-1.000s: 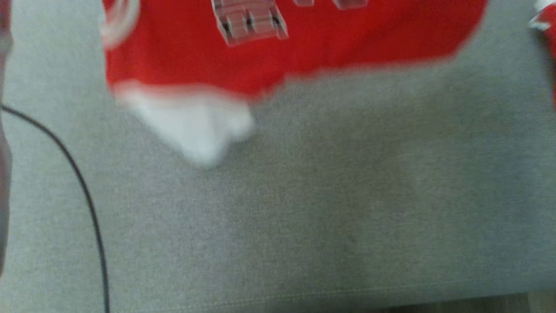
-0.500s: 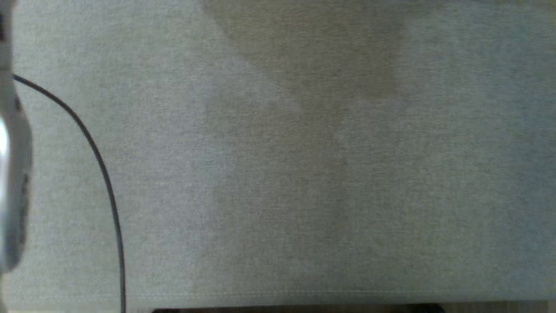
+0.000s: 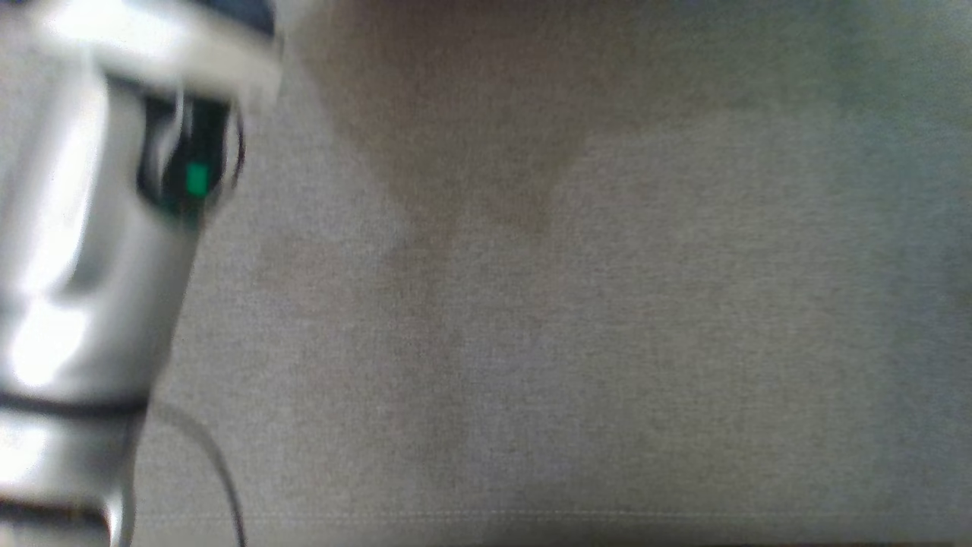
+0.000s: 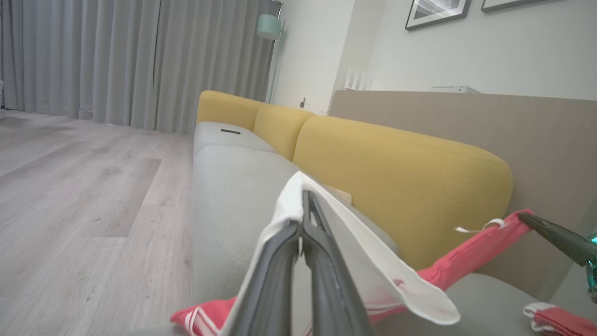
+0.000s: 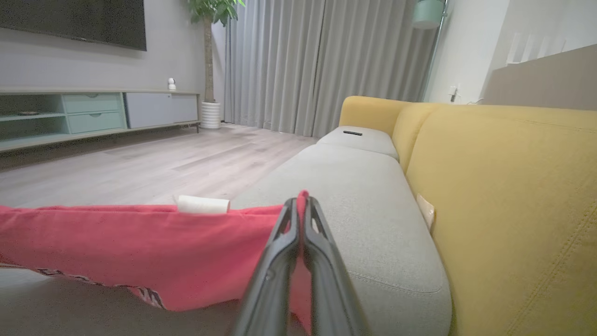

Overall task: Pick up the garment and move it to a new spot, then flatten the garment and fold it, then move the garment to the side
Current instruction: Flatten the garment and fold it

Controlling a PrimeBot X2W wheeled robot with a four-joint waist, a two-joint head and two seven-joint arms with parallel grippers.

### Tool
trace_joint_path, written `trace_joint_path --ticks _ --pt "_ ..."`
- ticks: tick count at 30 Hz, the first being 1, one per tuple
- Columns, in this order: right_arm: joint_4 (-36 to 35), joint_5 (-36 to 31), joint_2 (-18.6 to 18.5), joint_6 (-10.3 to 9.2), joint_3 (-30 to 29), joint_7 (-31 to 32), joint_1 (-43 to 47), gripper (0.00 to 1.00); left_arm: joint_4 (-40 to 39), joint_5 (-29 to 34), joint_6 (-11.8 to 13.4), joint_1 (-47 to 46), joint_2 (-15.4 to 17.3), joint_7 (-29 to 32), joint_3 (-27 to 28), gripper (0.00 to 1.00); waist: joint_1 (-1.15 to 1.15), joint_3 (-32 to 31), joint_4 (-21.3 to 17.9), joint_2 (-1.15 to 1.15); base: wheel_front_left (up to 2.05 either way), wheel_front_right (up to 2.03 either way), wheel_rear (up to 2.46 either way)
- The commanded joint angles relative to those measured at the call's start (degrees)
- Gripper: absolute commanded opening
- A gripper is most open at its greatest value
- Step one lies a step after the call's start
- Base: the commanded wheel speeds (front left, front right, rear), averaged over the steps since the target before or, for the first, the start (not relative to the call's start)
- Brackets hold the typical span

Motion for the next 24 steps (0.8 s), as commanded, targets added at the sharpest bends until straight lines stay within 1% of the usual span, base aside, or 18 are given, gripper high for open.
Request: trace_joint_path --ticks 1,3,5,8,11,15,20,23,24 --pt "-2.4 0.8 -1.4 0.37 -0.7 -0.3 4.0 0.00 -3.8 -0.1 -0.3 3.0 3.4 -0.3 2.5 0.00 0.00 -3.3 -1.0 0.00 0.00 0.00 0.00" --pt "-3.9 2.1 -1.5 0.37 -1.3 -0.3 8.5 0.00 -6.9 0.1 -0.2 10.0 4.7 -0.3 2.9 0.00 0.00 -5.3 -1.4 0.00 0.00 0.00 0.00" --pt "-5.2 2.8 -1.4 0.37 -1.0 -0.3 12.8 0.00 -9.5 -0.1 0.5 16.6 5.6 -0.3 3.2 0.00 0.00 -7.1 -1.9 0.00 0.00 0.00 0.00" --pt "-6.5 3.7 -1.2 0.37 -0.8 -0.3 18.6 0.00 -13.3 -0.7 1.9 25.2 6.5 -0.3 3.2 0.00 0.00 -9.4 -2.8 0.00 0.00 0.00 0.00" --pt "-7.6 4.7 -0.6 0.37 -0.8 -0.3 23.2 0.00 -17.1 -1.0 3.8 32.6 7.0 -0.3 3.4 0.00 0.00 -11.4 -3.6 0.00 0.00 0.00 0.00" --pt "-8.8 5.2 -0.1 0.37 -1.4 -0.3 28.3 0.00 -21.6 -1.3 6.5 41.0 7.2 -0.3 4.1 0.00 0.00 -13.5 -4.3 0.00 0.00 0.00 0.00" --pt "-10.7 5.0 0.3 0.37 -4.4 -0.3 35.3 0.00 -26.8 -2.1 9.4 50.4 6.8 -0.3 4.9 0.00 0.00 -15.3 -4.1 0.00 0.00 0.00 0.00" --pt "-12.7 4.3 0.2 0.37 -7.1 -0.3 39.7 0.00 -29.8 -2.1 10.5 54.6 7.0 -0.3 5.1 0.00 0.00 -15.8 -3.6 0.00 0.00 0.00 0.00" --pt "-12.7 4.3 0.2 0.37 -7.1 -0.3 39.7 0.00 -29.8 -2.1 10.5 54.6 7.0 -0.3 5.1 0.00 0.00 -15.8 -3.6 0.00 0.00 0.00 0.00"
